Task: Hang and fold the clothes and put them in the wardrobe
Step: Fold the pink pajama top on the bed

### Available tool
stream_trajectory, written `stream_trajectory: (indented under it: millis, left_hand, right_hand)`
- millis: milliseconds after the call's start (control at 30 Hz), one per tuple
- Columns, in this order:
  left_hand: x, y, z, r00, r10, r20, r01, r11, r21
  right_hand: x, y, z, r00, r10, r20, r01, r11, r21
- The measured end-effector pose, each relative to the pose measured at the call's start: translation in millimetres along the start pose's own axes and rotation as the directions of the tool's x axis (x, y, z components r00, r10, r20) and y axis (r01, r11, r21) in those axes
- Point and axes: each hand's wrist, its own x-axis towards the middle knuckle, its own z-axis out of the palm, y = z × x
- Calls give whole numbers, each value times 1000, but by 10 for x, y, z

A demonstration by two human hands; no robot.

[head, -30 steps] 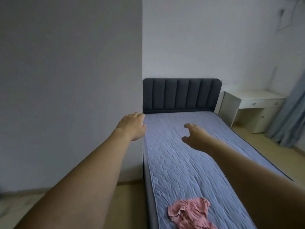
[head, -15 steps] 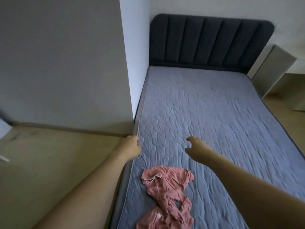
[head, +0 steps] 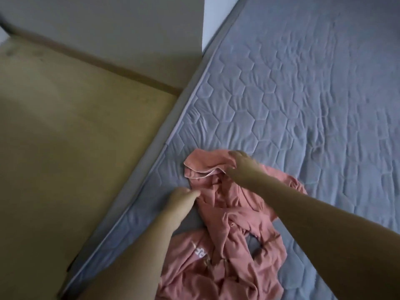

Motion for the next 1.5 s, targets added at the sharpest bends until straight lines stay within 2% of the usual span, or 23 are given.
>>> stream_trajectory:
  millis: [67, 100, 133, 200, 300, 400, 500, 600, 700, 800, 900, 1033, 1100, 1233, 1333, 1400, 1500]
  left_hand:
    - [191, -51, 105, 993, -51, -103, 26, 972, -233]
    - [268, -37, 142, 987, -37, -156, -6, 963, -268]
    - [320, -3, 173, 984, -3, -177, -45, 963, -267]
    - [316, 138, 220, 987, 53, -149, -94, 955, -282]
    - [71, 463, 220, 987, 108, -118, -139, 944, -299]
    - [-431, 847, 35, 969, 111, -220, -177, 936, -306]
    - [-1182, 1369, -335, 930, 63, -362, -198, 916, -349]
    - [-2163, 2091, -688, 926, 189, -328, -293, 906, -304]
    - [-3162, 2796, -900, 891, 359, -277, -417, 890, -185]
    - [-4047, 3407, -959, 814, 529, -240, -553, 832, -41]
    - [-4841, 3786, -851, 721, 651, -238, -652, 753, 85]
    - [-5852, 4084, -513, 628, 724, -286, -729, 676, 112]
    - [-6315, 4250, -352, 596, 752, -282, -754, 645, 126]
    - [-7037, 4659, -185, 528, 810, -257, -812, 569, 126]
    - [-7339, 4956, -105, 495, 857, -144, -830, 515, 214]
    - [-7458, 5149, -12, 488, 871, -53, -828, 481, 289]
    - [-7458, 5364, 249, 485, 871, 71, -816, 422, 395]
  right_hand:
    - [279, 100, 99, 1000, -18, -6, 17, 1000, -19]
    - [379, 133, 104, 1000, -6, 6, 7, 999, -37]
    - [457, 163, 95, 1000, 14, 6, -14, 999, -41]
    - [500, 186, 39, 999, 34, 13, -35, 997, 62]
    - [276, 179, -231, 999, -25, -45, 32, 986, 161]
    - [-227, 163, -853, 984, -29, -175, 60, 983, 171]
    - [-911, 148, -1698, 976, 2, -219, 33, 987, 155]
    - [-1743, 77, -2600, 949, 91, -301, -16, 970, 243]
    - [-2638, -108, -3394, 932, 43, -359, 54, 965, 256]
    - [-3438, -186, -4068, 899, -11, -437, 147, 949, 279]
    - [-4164, -76, -4595, 826, 6, -564, 231, 909, 348]
    - [-5154, 195, -5118, 790, 131, -599, 328, 735, 593]
    - [-5592, 346, -5371, 746, 98, -659, 386, 743, 547]
    - [-6278, 524, -5986, 608, 48, -792, 443, 808, 389]
    - [-6588, 551, -6299, 541, -13, -841, 395, 887, 240]
    - [-6716, 591, -6421, 526, -51, -849, 357, 919, 166]
    - [-6744, 803, -6501, 497, -104, -862, 222, 975, 11]
